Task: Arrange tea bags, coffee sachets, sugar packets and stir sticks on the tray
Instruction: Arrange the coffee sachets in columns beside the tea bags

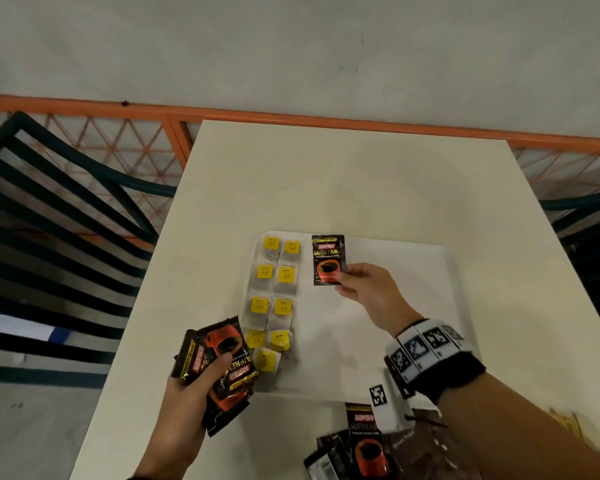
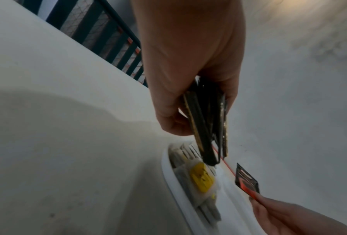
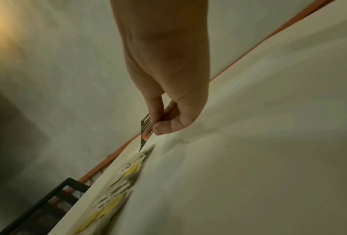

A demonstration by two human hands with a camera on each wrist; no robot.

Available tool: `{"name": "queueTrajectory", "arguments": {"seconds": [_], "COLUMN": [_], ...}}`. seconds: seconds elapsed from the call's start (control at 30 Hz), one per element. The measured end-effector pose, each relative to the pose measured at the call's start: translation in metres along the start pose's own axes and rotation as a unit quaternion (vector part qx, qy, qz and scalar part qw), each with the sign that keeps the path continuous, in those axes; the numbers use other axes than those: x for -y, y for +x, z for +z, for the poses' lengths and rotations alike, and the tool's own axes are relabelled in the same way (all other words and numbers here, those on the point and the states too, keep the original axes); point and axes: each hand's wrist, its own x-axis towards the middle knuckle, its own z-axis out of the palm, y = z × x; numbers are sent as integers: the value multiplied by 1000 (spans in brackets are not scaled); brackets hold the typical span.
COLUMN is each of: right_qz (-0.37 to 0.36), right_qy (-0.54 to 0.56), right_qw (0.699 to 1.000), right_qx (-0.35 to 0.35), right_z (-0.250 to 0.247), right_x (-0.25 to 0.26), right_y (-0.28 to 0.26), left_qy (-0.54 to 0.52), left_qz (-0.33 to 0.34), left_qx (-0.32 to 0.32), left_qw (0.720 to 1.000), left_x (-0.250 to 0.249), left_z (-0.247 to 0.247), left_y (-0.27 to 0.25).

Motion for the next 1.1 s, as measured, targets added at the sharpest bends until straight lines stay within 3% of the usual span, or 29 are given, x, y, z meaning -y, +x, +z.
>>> {"name": "queueTrajectory", "arguments": {"seconds": [0.17, 0.27, 0.43, 0.77, 0.87, 1.0, 1.1], "right_qz": [16, -12, -120, -152, -172, -101, -49], "right_qy": [38, -99, -270, -291, -296, -320, -283], "right_qw": [999, 992, 950, 938, 938, 926, 921], "right_qx": [-27, -71, -103, -112, -52, 172, 262], "right_z": [20, 26, 27, 27, 29, 30, 27], "right_x": [2, -1, -6, -4, -1, 0, -4], "right_y": [33, 44, 55, 45, 20, -27, -53], "left_qy": [16, 14, 12, 9, -2, -5, -18], "left_qz": [-18, -23, -30, -38, -39, -35, -19], "left_qx": [-4, -12, -2, 41, 59, 70, 82], "left_qw": [1000, 1000, 999, 998, 998, 997, 996], "left_x": [3, 3, 3, 0, -3, -2, 0], "left_z": [13, 19, 26, 35, 40, 45, 49], "left_y": [11, 16, 19, 19, 18, 20, 22]}}
